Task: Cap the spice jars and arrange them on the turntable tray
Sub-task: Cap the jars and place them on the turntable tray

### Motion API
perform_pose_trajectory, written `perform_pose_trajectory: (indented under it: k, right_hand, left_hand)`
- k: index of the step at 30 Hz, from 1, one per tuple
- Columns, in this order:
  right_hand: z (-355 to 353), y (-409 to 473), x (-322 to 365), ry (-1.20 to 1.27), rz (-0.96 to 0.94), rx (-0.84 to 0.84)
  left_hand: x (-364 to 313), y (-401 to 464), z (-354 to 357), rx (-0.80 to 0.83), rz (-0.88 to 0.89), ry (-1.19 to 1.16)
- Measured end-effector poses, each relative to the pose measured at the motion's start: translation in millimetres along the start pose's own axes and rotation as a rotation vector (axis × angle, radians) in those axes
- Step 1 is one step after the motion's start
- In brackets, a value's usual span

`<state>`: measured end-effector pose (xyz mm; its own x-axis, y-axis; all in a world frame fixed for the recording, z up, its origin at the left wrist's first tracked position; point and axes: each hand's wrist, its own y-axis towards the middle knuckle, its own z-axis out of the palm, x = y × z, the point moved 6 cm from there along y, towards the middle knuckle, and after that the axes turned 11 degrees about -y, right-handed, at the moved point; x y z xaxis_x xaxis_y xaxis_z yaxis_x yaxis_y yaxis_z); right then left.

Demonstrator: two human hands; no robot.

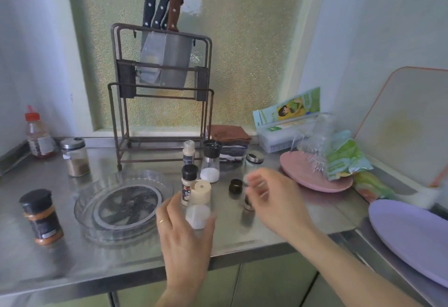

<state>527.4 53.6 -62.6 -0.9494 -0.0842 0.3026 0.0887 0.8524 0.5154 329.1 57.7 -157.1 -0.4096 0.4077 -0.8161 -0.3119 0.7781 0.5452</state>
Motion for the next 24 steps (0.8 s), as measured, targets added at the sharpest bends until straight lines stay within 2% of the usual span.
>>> perform_pose_trajectory:
  k: [2, 5, 7, 9, 15, 20, 24]
  right_hand:
    - [-11.5, 6.1, -31.6, -0.04, 0.04, -0.093]
    - [-11.2, 21.1, -82.2, -0.135, 0.141, -0.106]
    - [2.2, 32.8, -112.6, -0.2, 0.221, -0.027]
    - [22.2, 42.3, -131.4, -0.259, 0.218, 0.099]
    - [64.9, 62.9, -140.5, -0.392, -0.026, 0.326]
    - [79.9, 66.0, -142.1, -0.539, -0.14, 0.379]
    - [73.6, 62.0, -143.7, -0.397, -0.053, 0.318]
  left_hand:
    - [-24.5, -12.6, 1.3, -0.019, 0.199, -0.049]
    - [-53.5, -26.6, 32.2, 0.139, 0.362, -0.164]
    - [-60.1, -27.7, 61.5, 0.257, 0.328, -0.185]
    - [-56.2, -23.9, 87.5, 0.307, 0.246, -0.157]
    - [-29.0, -7.4, 133.3, 0.429, -0.023, -0.076]
    - [-15.6, -2.6, 141.9, 0.452, -0.116, -0.103]
    - [-13.1, 0.7, 142.9, 0.447, -0.135, -0.078]
